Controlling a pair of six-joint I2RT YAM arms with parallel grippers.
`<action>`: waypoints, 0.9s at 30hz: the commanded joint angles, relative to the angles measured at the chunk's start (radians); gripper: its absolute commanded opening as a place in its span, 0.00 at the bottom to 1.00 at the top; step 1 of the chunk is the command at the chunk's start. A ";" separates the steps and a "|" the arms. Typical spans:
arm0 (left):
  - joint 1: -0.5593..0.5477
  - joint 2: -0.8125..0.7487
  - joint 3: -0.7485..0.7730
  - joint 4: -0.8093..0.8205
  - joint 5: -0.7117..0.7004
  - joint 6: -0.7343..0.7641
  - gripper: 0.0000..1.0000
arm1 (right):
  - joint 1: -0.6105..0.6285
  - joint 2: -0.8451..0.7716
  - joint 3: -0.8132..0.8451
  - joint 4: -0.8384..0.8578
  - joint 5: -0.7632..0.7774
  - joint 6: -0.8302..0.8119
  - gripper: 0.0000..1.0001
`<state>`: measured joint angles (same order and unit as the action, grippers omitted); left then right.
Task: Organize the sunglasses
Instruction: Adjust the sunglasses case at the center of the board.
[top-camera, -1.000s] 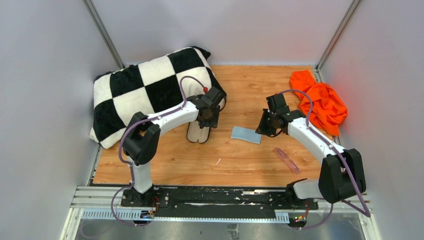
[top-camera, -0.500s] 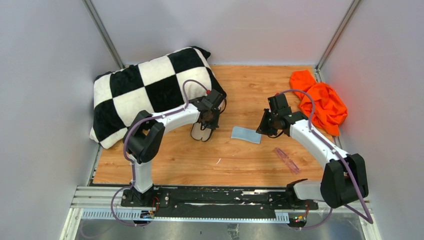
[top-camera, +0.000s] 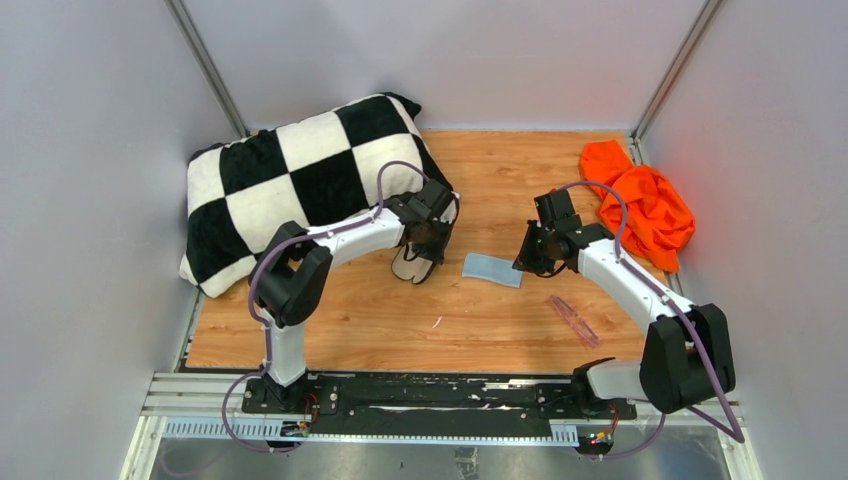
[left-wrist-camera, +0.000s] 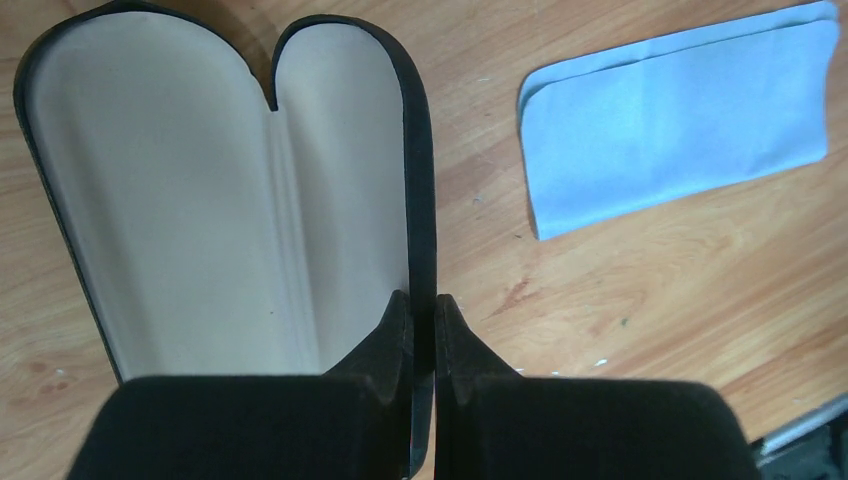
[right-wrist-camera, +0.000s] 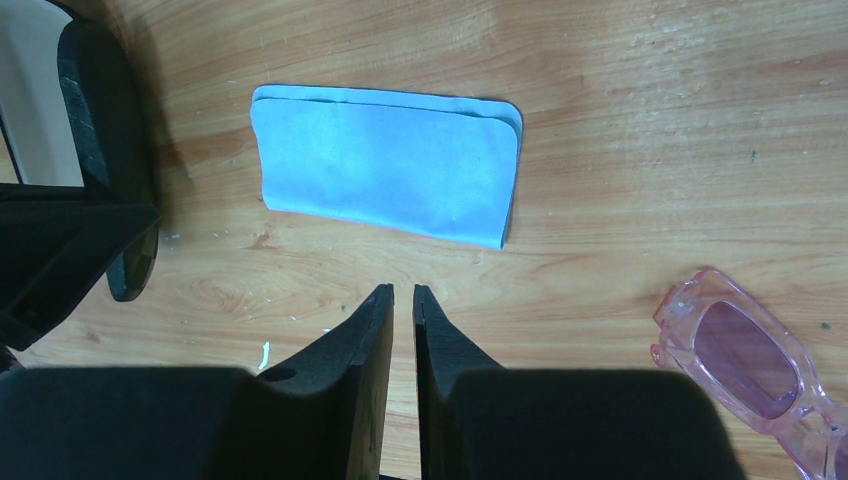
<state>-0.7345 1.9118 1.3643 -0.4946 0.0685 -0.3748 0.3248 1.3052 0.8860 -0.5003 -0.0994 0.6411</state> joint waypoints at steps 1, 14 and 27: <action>-0.004 0.008 0.023 -0.018 0.089 -0.068 0.00 | -0.009 0.006 -0.022 -0.032 0.020 -0.013 0.18; 0.048 -0.193 -0.220 0.366 0.151 -0.628 0.00 | -0.009 -0.027 -0.056 -0.030 0.025 -0.014 0.19; 0.100 -0.313 -0.398 0.594 -0.267 -1.004 0.00 | -0.010 -0.061 -0.097 -0.027 0.028 -0.026 0.19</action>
<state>-0.6670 1.6325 1.0042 -0.0193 -0.0189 -1.2335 0.3248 1.2724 0.8173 -0.5011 -0.0921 0.6331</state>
